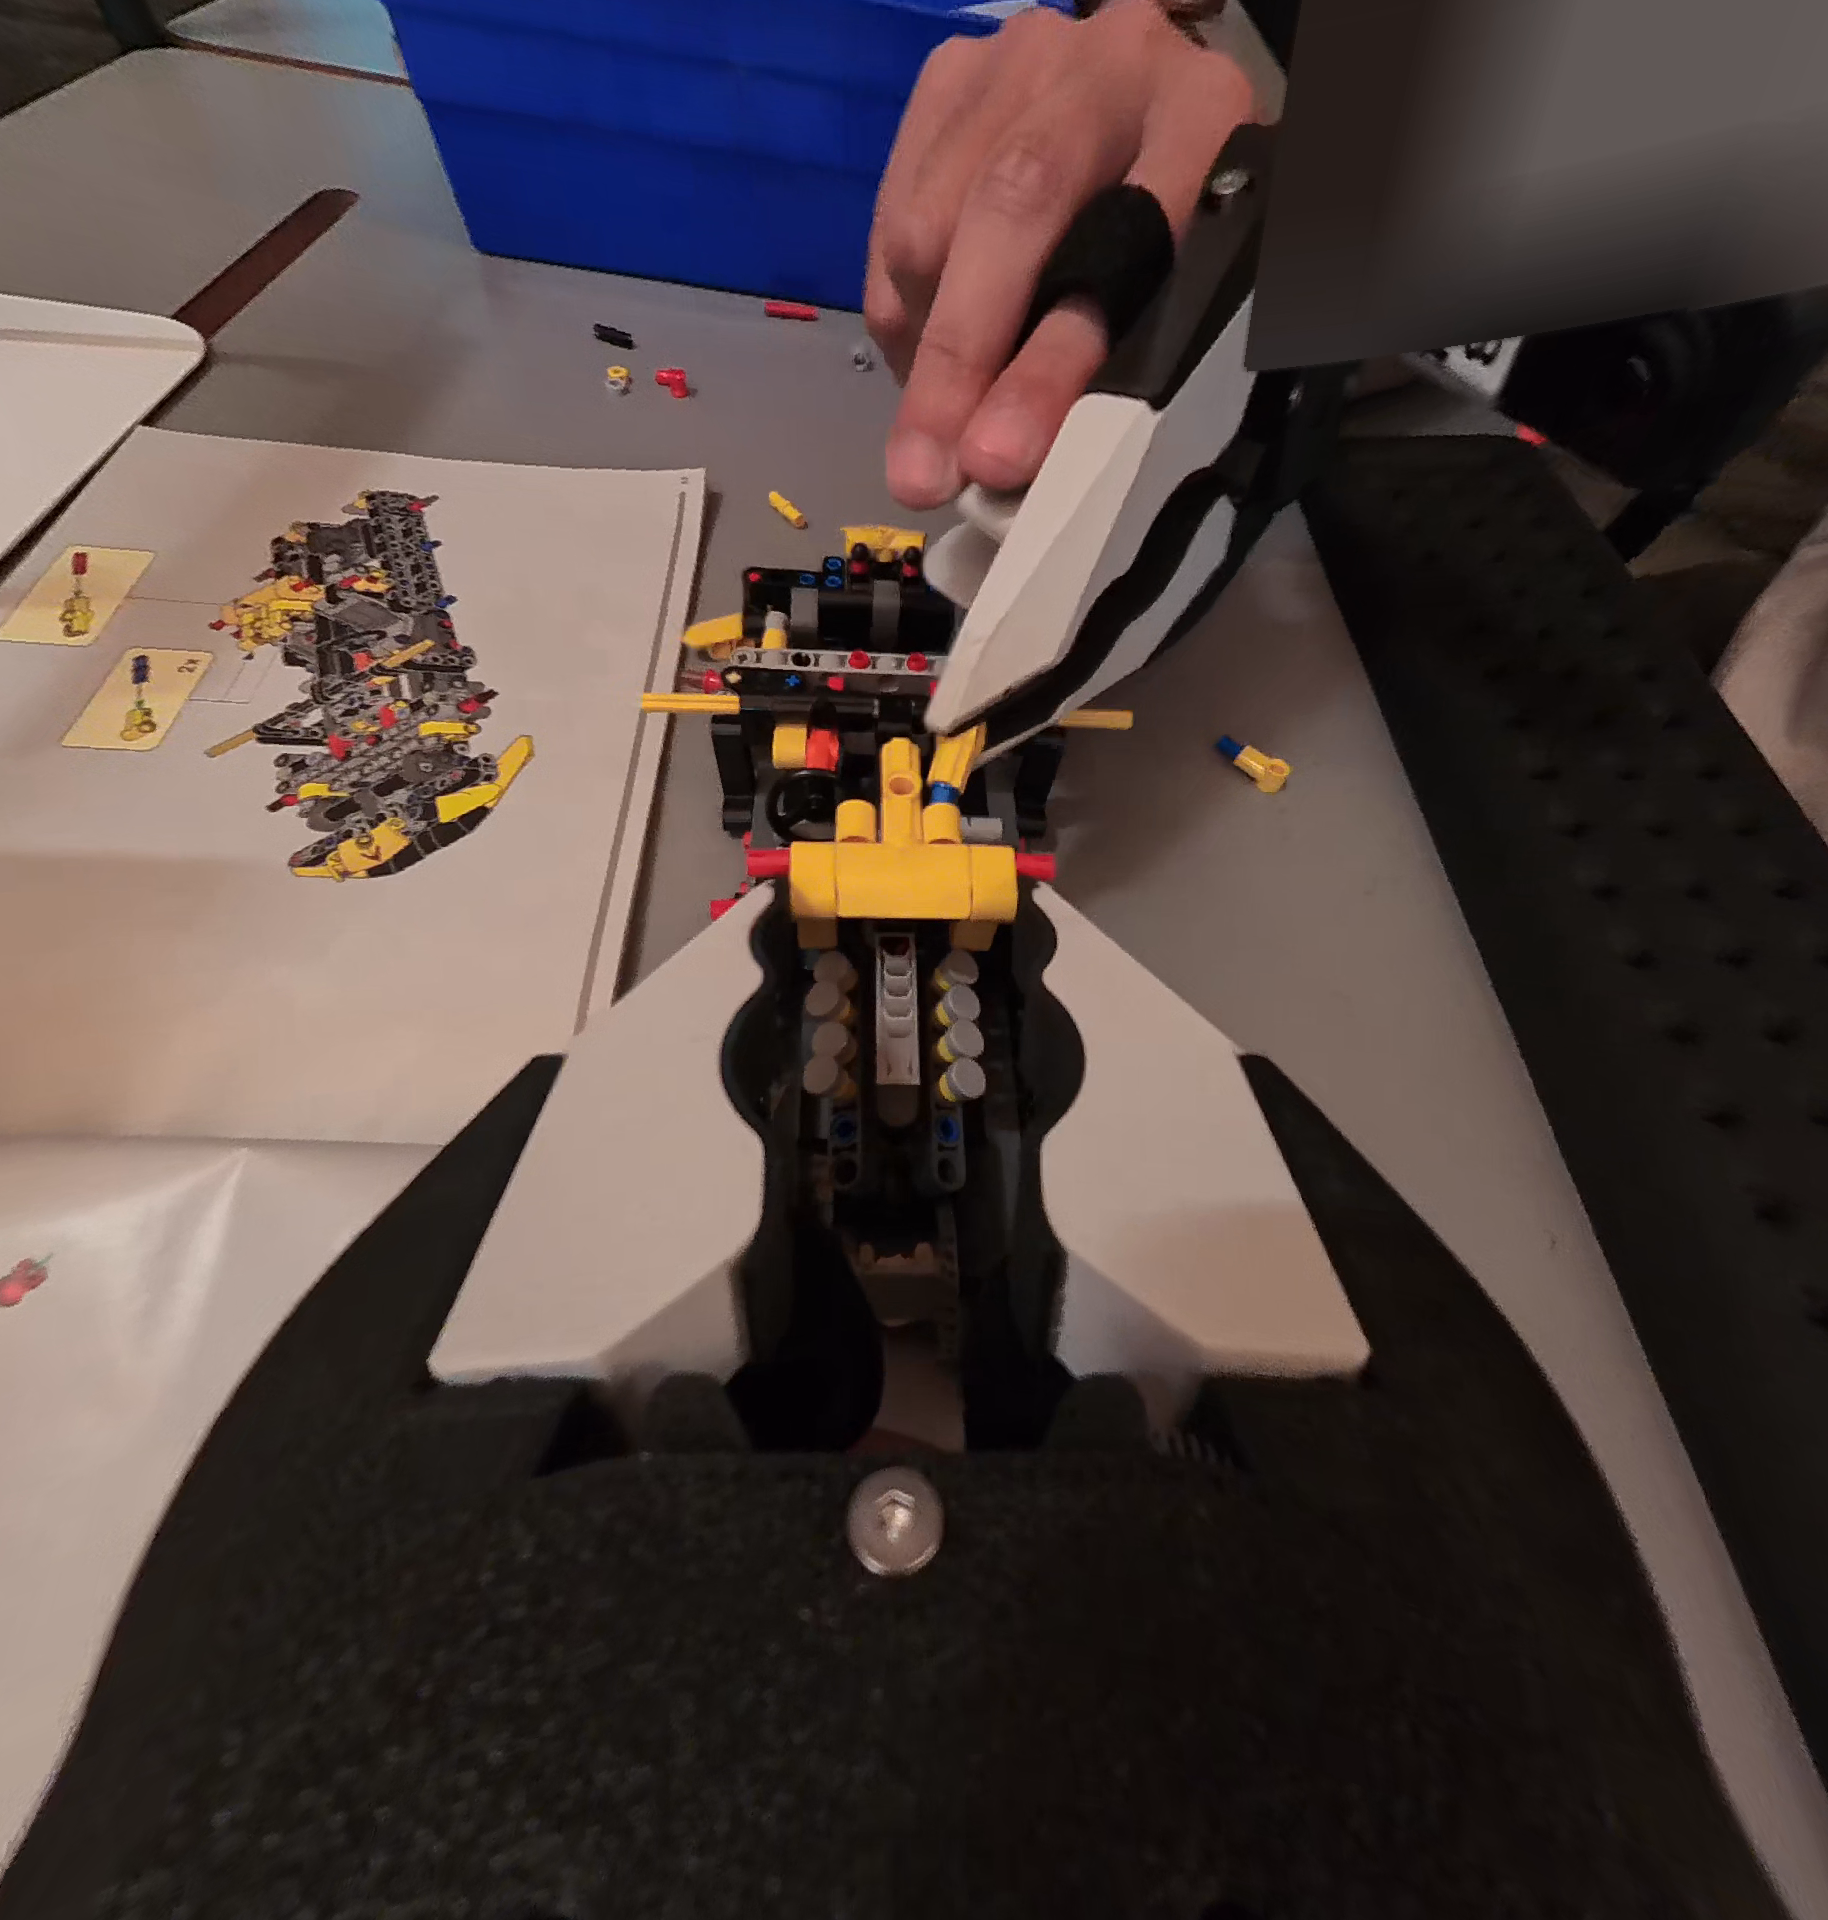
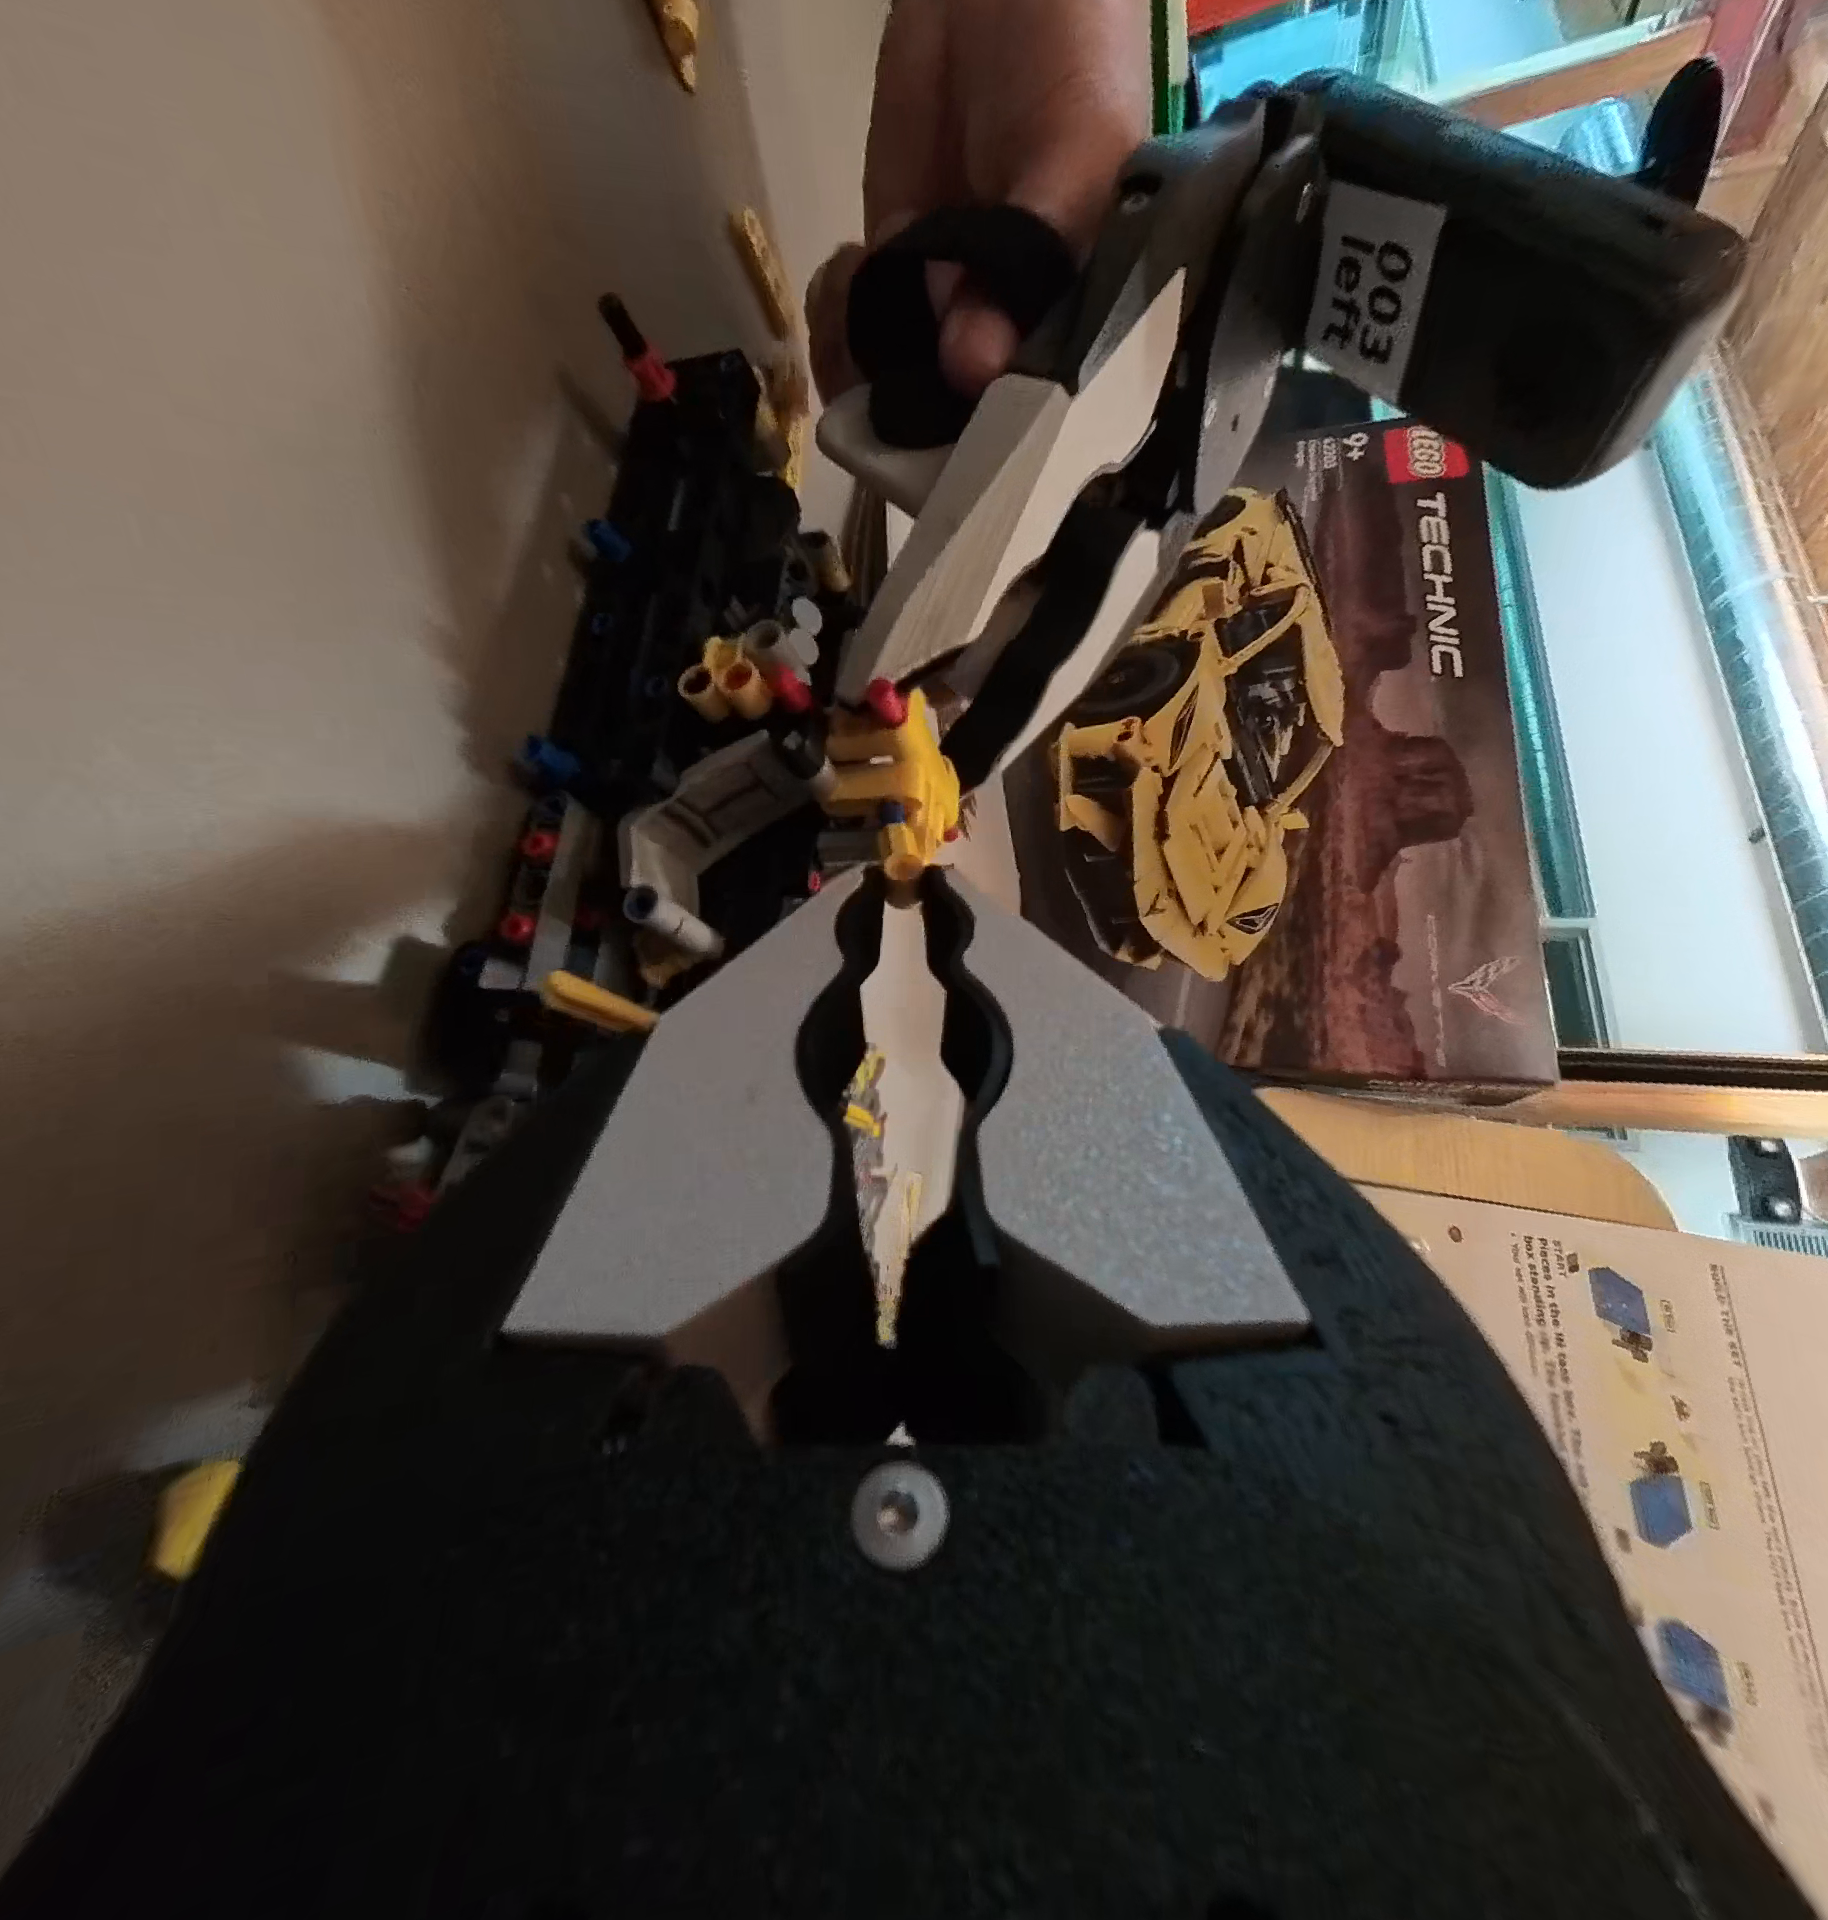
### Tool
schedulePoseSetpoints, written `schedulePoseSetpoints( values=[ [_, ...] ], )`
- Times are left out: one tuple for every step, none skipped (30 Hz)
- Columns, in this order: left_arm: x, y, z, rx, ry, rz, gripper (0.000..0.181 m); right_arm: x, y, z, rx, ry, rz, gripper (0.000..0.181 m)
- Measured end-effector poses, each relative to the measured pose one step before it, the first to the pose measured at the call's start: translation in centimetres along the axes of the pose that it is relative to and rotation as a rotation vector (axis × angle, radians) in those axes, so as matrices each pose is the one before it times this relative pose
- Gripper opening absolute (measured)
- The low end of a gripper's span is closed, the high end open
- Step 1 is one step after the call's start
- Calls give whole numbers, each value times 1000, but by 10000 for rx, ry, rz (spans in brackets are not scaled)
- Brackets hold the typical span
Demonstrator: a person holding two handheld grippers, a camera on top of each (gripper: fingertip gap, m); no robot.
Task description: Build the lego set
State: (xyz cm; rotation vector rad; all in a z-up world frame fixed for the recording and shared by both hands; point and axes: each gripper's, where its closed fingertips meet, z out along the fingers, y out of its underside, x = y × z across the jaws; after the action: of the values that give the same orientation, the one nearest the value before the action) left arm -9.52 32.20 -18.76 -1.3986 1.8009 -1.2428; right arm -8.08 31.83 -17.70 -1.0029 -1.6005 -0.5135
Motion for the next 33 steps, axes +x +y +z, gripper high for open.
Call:
schedulePoseSetpoints(
  values=[
    [57,7,-13,29,106,0,42,-50,115,93,97,-74,-59,7],
    [19,2,-16,19,61,19,42,79,-24,36,163,-3,-98,7],
    [24,10,-2,4,62,2,42,203,-197,-29,275,74,-81,7],
    [51,0,1,4,70,6,42,159,-234,-24,291,16,31,7],
    [49,9,-12,4,67,26,42,37,-136,10,223,-84,151,8],
    [54,20,-13,15,62,17,42,-19,-122,-6,233,-97,120,7],
    [57,-2,-7,25,59,22,42,-16,-118,-28,234,-57,55,7],
    [17,11,-4,28,44,19,42,-33,18,1,118,-32,-78,7],
    [-4,-5,-7,40,40,1,42,-40,61,-31,55,-46,-138,7],
    [-15,-20,9,46,34,-18,42,106,93,-42,4,64,-9,7],
    [-17,-22,20,50,32,-39,42,149,-69,-104,60,108,71,6],
    [6,-17,25,48,28,-23,42,13,29,-54,-8,93,-44,6],
    [5,1,19,41,12,9,42,-3,68,-19,-62,175,-245,7],
    [9,3,11,17,6,31,42,-78,-37,22,-8,150,-250,7],
    [13,13,-7,-4,-4,22,42,-161,31,85,-62,14,-100,7],
    [8,0,-3,-16,-4,5,42,35,-34,-8,-22,18,-71,7],
    [8,2,14,-22,-17,14,42,131,-78,-16,-11,43,-109,7],
    [7,3,-8,-35,-11,19,42,18,19,51,-112,23,-186,7],
    [21,8,-13,-19,4,8,42,-1,-75,-8,-25,47,-229,7],
    [20,8,5,13,6,3,42,-8,-92,-22,18,40,-178,7],
    [8,-11,-1,28,13,-17,42,-34,-91,-30,63,16,-104,7],
    [14,3,7,40,21,-23,42,-8,-71,-9,97,-16,-38,7],
    [-7,-5,-10,40,24,-25,42,-5,38,18,67,-21,14,7],
    [2,-15,1,44,29,-33,42,-7,51,23,60,-44,49,7],
    [-3,-2,2,34,21,-17,42,-19,-10,-9,93,-54,13,7],
    [-2,3,5,14,7,5,42,-6,-9,10,74,-40,0,7],
    [7,0,0,0,2,-6,42,30,-13,6,41,-25,-6,7],
    [15,5,-11,-10,9,-3,42,27,-20,16,10,-3,-58,7],
    [45,19,-14,-1,30,3,42,-10,-107,5,51,-6,-25,7],
    [44,11,-11,21,35,-22,42,1,-43,12,60,3,0,7],
    [3,-3,0,38,16,-16,42,-9,55,17,39,60,-106,7],
    [-11,-7,7,30,2,-2,42,-32,63,-11,57,62,-154,7],
    [-5,-1,9,8,-2,1,42,2,24,-2,44,15,-77,7]
  ],
)
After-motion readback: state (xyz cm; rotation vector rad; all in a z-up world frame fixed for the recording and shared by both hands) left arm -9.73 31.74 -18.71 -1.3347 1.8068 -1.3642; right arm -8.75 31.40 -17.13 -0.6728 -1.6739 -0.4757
